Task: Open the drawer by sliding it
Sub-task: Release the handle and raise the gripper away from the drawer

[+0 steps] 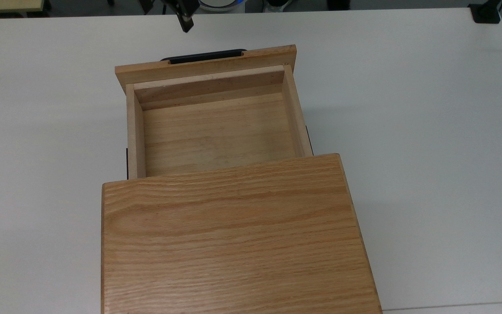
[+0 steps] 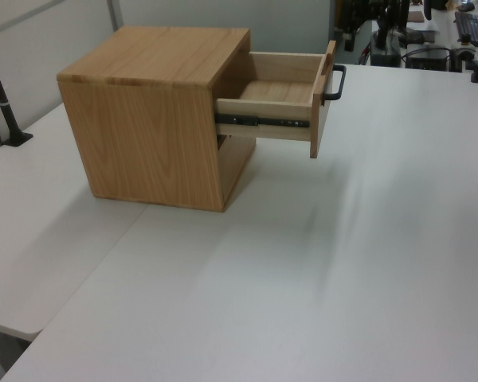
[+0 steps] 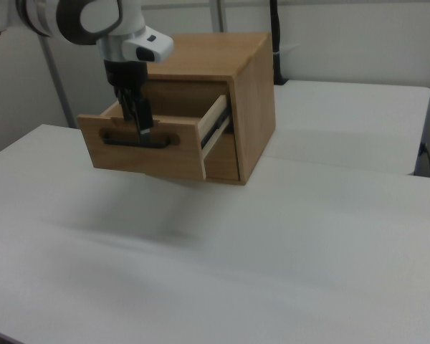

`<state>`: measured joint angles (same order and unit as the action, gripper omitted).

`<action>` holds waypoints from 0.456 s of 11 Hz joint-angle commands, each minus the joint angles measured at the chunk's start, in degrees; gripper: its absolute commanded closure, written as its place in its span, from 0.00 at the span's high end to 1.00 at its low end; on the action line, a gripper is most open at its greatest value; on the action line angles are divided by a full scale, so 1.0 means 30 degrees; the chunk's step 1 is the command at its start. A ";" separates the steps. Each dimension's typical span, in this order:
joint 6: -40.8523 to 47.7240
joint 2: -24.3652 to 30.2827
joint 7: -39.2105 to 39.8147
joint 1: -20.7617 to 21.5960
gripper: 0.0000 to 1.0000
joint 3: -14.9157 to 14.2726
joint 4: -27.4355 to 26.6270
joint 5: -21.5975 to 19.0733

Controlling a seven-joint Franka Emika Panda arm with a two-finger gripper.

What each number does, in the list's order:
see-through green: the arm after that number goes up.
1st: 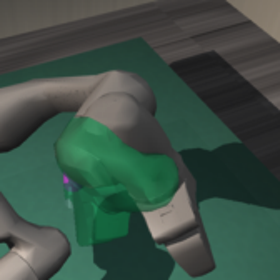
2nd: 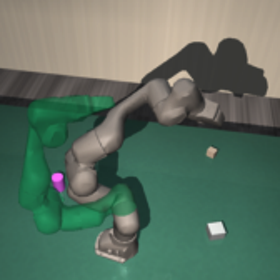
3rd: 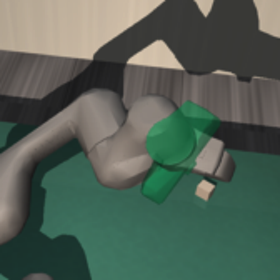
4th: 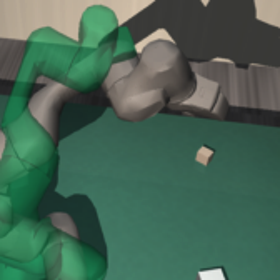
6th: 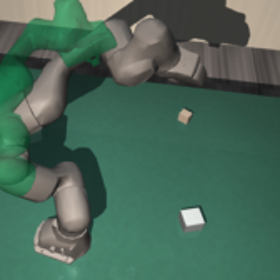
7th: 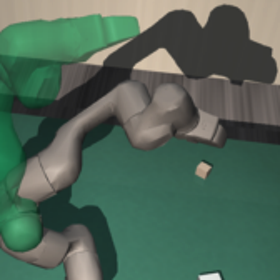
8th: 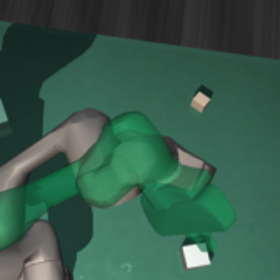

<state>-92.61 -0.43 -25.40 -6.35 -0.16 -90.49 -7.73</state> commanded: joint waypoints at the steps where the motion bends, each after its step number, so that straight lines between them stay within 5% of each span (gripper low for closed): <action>1: 0.0458 0.0963 0.2858 0.0678 1.00 -0.0033 -0.0422 0.1221; 3: 0.0080 0.1168 0.5435 0.1558 1.00 -0.0091 -0.1092 0.2891; 5: -0.0127 0.1401 0.9610 0.3247 1.00 -0.1982 -0.1154 0.3132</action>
<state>-92.51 1.31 -8.74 -1.97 -0.31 -91.67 0.42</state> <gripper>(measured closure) 0.000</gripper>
